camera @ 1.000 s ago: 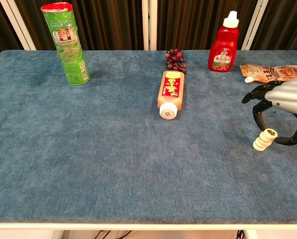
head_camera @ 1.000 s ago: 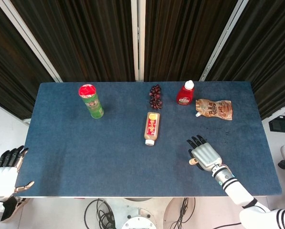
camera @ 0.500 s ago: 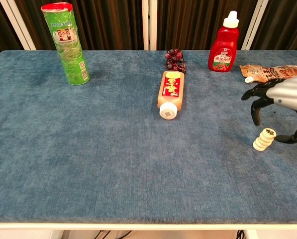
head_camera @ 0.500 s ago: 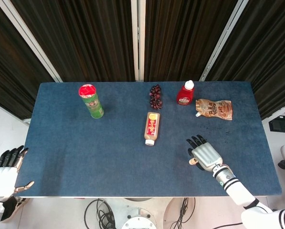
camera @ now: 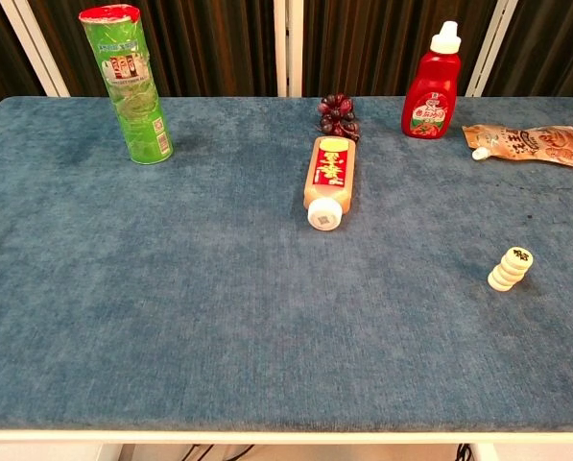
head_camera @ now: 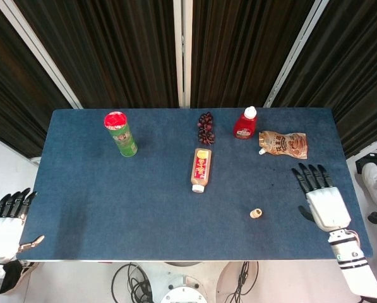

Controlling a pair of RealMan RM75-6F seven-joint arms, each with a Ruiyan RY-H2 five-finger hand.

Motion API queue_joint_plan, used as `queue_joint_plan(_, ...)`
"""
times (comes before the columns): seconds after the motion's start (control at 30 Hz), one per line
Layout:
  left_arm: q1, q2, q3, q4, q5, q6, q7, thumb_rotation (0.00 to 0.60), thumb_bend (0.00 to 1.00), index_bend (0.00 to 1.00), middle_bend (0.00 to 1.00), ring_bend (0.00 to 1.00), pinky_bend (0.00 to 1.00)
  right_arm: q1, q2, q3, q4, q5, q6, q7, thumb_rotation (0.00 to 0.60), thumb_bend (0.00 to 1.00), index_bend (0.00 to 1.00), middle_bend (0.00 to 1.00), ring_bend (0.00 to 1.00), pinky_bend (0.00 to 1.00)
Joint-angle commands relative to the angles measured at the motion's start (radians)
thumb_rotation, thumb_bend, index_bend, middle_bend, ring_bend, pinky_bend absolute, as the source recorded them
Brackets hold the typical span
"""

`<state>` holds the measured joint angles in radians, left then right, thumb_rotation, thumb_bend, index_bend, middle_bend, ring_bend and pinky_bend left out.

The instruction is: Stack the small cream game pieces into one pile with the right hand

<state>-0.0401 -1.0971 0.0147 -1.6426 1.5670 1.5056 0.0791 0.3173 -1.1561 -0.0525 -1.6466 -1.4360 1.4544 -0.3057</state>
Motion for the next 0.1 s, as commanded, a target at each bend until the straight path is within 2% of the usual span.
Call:
queue_joint_plan(0.03,-0.004,-0.007,-0.006,0.009,0.010,0.010,0.016,0.600,0.09,0.00,0.00,0.00,0.00,-0.075,-0.028,0.013,0.105,0.000,0.038,0.072,0.600,0.13,0.00,0.00,0.00,0.00)
queue_joint_plan(0.1,-0.004,-0.012,-0.010,0.015,0.015,0.018,0.031,0.600,0.09,0.00,0.00,0.00,0.00,-0.081,-0.036,0.020,0.122,0.005,0.029,0.089,0.600,0.13,0.00,0.00,0.00,0.00)
